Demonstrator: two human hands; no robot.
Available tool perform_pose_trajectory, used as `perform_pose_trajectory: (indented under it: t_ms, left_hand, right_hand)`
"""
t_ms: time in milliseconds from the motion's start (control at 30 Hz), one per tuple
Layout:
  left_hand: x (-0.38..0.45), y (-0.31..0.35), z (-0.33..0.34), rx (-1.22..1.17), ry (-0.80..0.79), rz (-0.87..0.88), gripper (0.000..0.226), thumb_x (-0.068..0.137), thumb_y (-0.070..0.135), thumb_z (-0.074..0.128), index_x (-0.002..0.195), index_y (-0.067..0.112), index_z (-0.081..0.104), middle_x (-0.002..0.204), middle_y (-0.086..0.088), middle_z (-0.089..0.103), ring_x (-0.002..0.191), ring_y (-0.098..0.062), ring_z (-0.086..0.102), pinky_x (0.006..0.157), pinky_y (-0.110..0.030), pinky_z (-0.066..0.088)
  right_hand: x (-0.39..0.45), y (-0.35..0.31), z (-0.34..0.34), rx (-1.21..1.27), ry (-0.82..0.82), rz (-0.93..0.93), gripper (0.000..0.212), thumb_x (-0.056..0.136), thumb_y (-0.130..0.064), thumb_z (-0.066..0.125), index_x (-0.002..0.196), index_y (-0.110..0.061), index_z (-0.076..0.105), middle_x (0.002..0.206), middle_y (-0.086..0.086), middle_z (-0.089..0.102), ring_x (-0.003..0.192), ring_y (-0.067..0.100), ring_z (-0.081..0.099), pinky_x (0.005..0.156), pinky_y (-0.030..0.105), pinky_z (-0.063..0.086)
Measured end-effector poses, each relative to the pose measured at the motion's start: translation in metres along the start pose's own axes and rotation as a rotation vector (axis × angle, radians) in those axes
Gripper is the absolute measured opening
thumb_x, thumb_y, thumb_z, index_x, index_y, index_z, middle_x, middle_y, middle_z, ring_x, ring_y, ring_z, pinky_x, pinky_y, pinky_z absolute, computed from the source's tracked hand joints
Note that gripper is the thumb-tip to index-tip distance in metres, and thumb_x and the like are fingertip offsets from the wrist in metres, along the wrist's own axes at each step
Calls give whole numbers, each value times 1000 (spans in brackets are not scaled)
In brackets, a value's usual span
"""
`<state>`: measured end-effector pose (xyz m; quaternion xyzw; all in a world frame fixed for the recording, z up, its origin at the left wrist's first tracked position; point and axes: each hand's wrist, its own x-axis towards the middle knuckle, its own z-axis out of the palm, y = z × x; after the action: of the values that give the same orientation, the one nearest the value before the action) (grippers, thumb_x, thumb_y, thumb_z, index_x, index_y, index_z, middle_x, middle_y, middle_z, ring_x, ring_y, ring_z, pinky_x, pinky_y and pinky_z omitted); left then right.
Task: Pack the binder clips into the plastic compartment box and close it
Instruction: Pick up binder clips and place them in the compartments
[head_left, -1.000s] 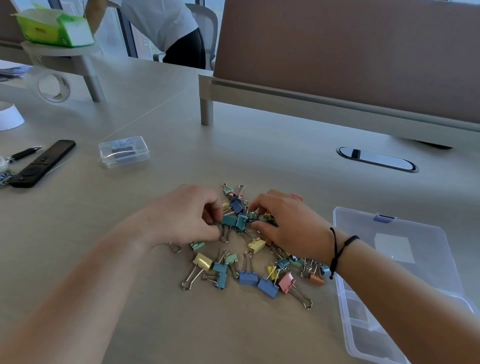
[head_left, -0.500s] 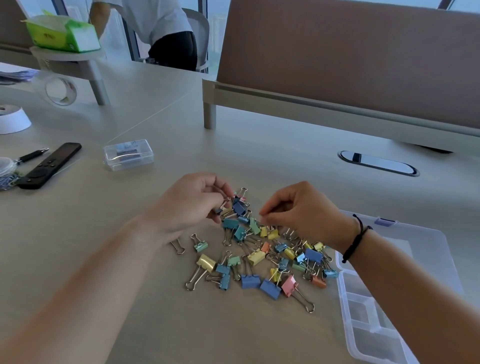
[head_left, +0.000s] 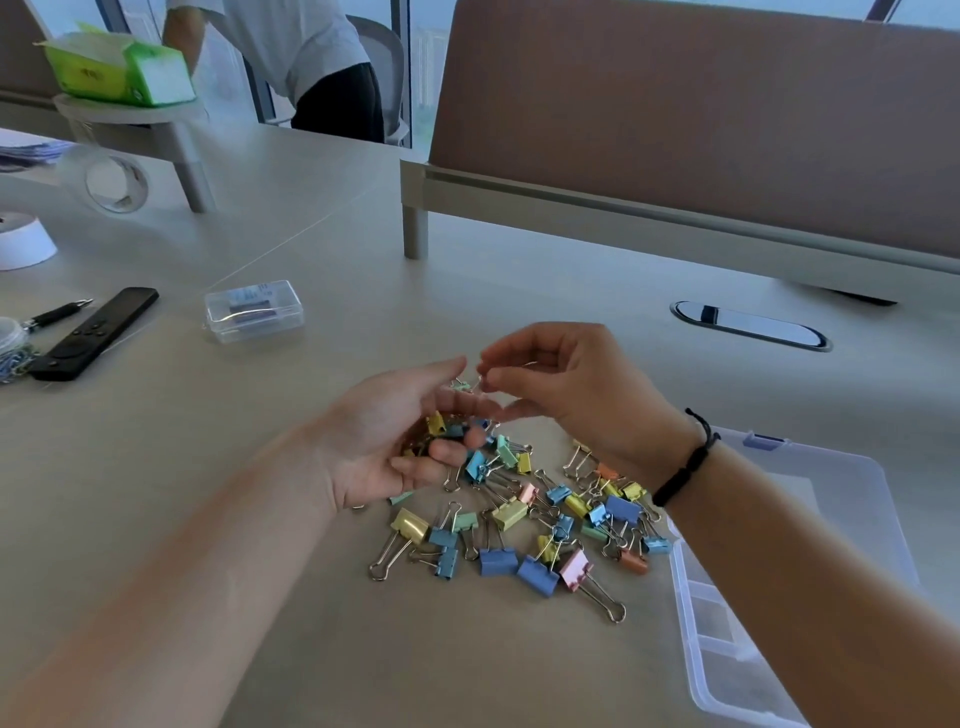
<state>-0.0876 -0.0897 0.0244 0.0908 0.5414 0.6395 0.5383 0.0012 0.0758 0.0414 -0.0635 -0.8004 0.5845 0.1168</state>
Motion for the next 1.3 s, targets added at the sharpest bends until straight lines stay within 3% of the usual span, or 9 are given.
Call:
perform_pose_trajectory:
  t_ms: [67,133,267,433,567,833,1033,1167,1300]
  left_hand:
    - [-1,3,-4,82,67,50,30,93,39,58,88,10,61,62,-1,46,43,-6,31,31,-14,16]
    - [-3,7,-9,230,145,137,28,82,41,67,74,17,55,56,3,40,40,-6,27,34,-15,13]
    - [-10,11,-21,627,303,254,36,70,46,75,70,14,57,49,1,36,40,-11,24,40,-18,15]
    - [-26,15,-41,1063,135,143,26,68,32,88,85,19,73,56,2,45,49,-12,38,46,-21,32]
    - [-29,17,-49,1263,17,79,32,68,29,91,95,34,75,59,3,42,57,-10,38,55,-24,30]
    - [-11,8,-42,1371,44,229,20,75,27,86,91,33,75,63,27,59,58,6,51,56,-12,36]
    - [2,-3,-29,1361,183,377,20,79,39,80,90,28,70,64,-1,52,56,-7,42,52,-22,31]
    - [4,-7,-21,1167,230,447,14,82,29,79,89,23,68,60,0,49,56,-10,42,57,-25,34]
    - [4,-7,-14,1014,283,511,9,84,25,77,88,21,70,54,5,47,51,-9,40,57,-24,37]
  right_hand:
    - [-2,7,-13,-274,34,-34,14,83,-12,74,97,-13,73,86,1,74,75,17,72,69,27,60]
    - [-5,13,-22,-548,-87,3,18,82,-21,76,99,-22,72,85,-10,70,72,8,68,66,19,56]
    - [-6,23,-17,-787,-331,56,34,83,-26,74,115,-37,67,97,-17,61,79,2,61,81,27,56]
    - [-4,20,-11,-899,-416,0,42,87,-25,69,122,-48,60,105,-14,53,89,4,52,87,30,49]
    - [-4,20,-11,-924,-442,-19,33,89,-30,68,118,-46,64,99,-18,50,88,2,49,85,26,45]
    - [-7,24,-12,-946,-339,-60,25,89,-30,67,113,-31,66,87,-13,60,77,3,56,78,27,53]
    - [-12,23,-15,-833,-259,-28,23,85,-16,67,107,-22,71,74,-10,66,63,3,60,64,16,54]
    - [-16,26,-21,-631,-186,34,21,80,-12,73,99,-21,73,72,-10,68,59,-1,60,62,14,53]
    - [-22,25,-29,-405,-109,64,21,78,-6,74,95,-19,72,76,0,72,61,7,64,64,22,57]
